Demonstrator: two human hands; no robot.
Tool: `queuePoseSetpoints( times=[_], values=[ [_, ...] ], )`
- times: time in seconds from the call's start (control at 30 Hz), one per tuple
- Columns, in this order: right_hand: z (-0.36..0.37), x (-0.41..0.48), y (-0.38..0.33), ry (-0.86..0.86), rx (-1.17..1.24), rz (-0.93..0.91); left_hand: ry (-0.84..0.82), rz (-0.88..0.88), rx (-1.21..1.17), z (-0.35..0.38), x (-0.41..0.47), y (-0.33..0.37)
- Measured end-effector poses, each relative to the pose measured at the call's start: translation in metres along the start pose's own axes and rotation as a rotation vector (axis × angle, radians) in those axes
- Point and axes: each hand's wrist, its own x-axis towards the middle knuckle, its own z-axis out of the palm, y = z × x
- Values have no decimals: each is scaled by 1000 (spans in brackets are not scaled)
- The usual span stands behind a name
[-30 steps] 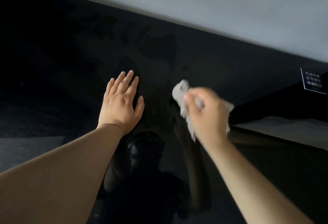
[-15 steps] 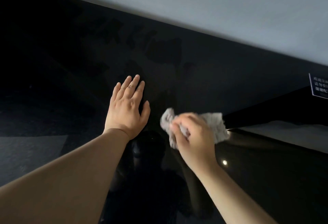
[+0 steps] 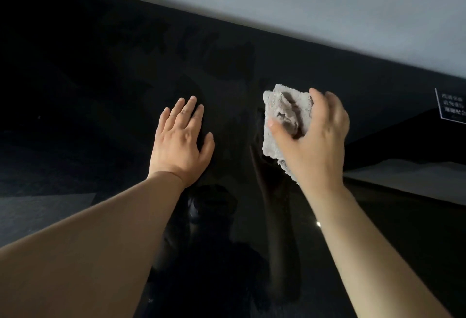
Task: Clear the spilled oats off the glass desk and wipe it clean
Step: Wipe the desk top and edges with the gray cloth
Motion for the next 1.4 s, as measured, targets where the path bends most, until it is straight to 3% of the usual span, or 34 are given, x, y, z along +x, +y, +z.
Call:
queuePoseSetpoints(
  times=[0.07,0.27,0.37,0.47,0.5,0.57,0.63,0.73,0.77,0.83,0.9,1.0,1.17,1.3,1.4],
  values=[
    [6,-19,5,82,-148,-98,5,-1,-1,0,0,0],
    [45,-8,16,-10,-287,-149,4,-3,-2,0,-1,0],
    [39,25,22,32,-46,-18,6,-4,2,0,0,1],
    [13,56,33,-161,559,232,1,-6,-1,0,-1,0],
    [5,62,39,-224,645,294,-1,-5,1,0,-1,0],
    [-5,69,48,-262,456,318,-4,-5,7,0,0,0],
    [-11,67,54,-61,296,286,-9,-5,12,0,0,0],
    [-11,49,37,200,420,55,-11,-6,13,0,0,0],
    [-5,42,32,185,386,-87,-12,-7,13,-1,0,1],
    [16,31,29,2,195,-287,-10,-5,14,-1,1,1],
    [37,29,34,-143,-103,-294,-6,-5,14,0,0,0],
    [58,38,41,-114,-354,-239,0,-8,15,0,1,1],
    [54,72,38,8,-255,-268,5,-2,14,0,1,1],
    [40,118,35,61,-25,-137,10,-5,13,-1,0,1],
    [53,141,19,45,-100,-137,6,-2,14,0,1,1]
  ],
)
